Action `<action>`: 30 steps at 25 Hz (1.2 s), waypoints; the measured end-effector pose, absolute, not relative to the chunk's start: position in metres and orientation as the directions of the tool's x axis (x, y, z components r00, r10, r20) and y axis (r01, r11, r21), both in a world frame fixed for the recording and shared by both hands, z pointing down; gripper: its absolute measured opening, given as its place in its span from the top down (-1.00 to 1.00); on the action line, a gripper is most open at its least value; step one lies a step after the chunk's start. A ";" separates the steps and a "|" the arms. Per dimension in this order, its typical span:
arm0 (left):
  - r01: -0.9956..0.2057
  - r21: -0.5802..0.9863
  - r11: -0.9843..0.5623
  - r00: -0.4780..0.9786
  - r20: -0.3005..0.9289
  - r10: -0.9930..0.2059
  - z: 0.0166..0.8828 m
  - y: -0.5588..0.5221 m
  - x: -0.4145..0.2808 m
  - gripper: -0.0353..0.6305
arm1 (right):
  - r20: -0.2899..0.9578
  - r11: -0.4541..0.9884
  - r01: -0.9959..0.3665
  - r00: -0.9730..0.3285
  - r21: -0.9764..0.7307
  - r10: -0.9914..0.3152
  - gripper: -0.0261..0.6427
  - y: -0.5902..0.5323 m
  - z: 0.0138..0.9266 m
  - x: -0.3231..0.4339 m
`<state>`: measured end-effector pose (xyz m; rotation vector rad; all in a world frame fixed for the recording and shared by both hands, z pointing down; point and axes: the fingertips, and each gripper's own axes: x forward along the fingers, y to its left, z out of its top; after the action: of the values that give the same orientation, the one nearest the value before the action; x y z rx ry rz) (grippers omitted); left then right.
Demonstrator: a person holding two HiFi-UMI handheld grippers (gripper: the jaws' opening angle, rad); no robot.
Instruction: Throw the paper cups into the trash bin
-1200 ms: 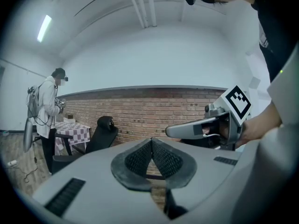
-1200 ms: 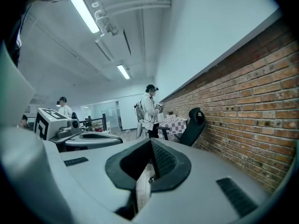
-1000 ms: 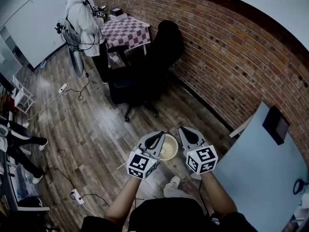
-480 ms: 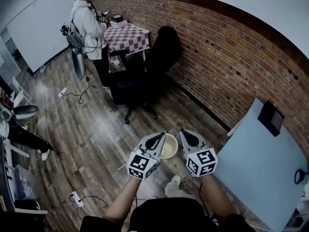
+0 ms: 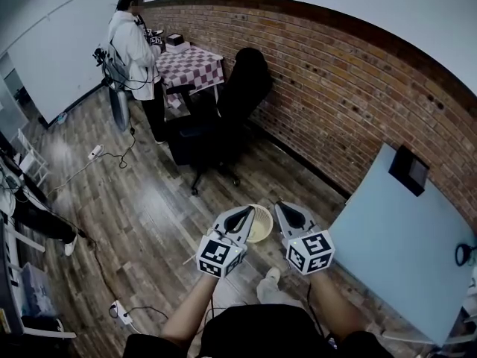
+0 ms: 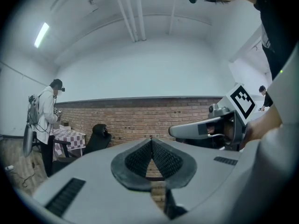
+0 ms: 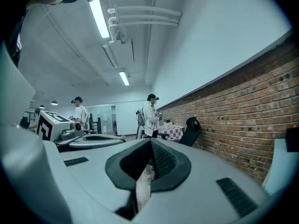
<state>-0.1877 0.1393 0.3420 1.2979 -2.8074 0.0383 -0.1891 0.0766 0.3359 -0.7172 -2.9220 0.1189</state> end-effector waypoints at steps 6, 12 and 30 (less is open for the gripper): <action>-0.770 -0.014 0.638 -0.638 0.053 -0.768 0.339 0.144 -0.162 0.87 | 0.089 0.889 0.445 -0.886 -0.106 0.455 0.94 0.082 0.331 -0.166; -0.772 -0.023 0.635 -0.635 0.050 -0.771 0.334 0.150 -0.139 0.87 | 0.073 0.892 0.441 -0.891 -0.102 0.448 0.94 0.082 0.327 -0.146; -0.797 -0.048 0.602 -0.604 0.039 -0.796 0.329 0.159 -0.098 0.87 | 0.053 0.909 0.406 -0.910 -0.089 0.412 0.94 0.088 0.326 -0.098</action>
<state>-0.0977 0.1590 0.3289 1.3924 -2.7998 0.0951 -0.0982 0.0878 0.3263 -0.6438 -3.0008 0.1162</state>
